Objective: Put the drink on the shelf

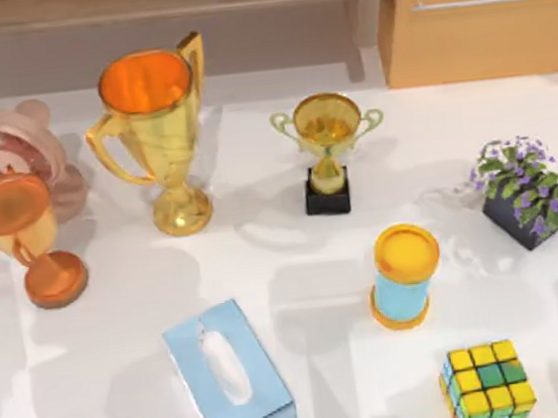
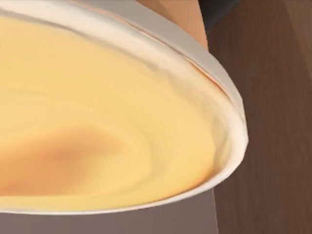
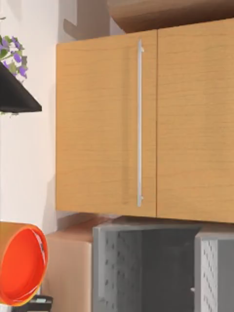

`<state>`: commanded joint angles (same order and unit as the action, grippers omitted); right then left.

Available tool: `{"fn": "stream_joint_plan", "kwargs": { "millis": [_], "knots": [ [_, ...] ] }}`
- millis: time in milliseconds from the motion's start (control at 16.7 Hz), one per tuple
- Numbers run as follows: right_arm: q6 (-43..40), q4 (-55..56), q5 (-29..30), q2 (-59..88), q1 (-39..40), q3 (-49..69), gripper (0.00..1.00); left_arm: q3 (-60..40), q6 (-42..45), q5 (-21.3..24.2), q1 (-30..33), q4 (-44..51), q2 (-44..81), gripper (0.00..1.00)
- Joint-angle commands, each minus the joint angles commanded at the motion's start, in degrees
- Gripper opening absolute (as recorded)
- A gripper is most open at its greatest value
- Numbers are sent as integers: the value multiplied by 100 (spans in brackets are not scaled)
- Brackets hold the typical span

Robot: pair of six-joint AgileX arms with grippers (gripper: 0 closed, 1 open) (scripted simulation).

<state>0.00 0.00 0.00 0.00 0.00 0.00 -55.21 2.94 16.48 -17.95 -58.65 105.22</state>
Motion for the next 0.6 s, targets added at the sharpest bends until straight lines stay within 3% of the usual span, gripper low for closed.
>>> {"fn": "stream_joint_plan", "kwargs": {
  "millis": [600],
  "knots": [
    [0,0,0,0,0,0,100,-1408,-267,-1999,2357,2793,-189,0]
  ]
}}
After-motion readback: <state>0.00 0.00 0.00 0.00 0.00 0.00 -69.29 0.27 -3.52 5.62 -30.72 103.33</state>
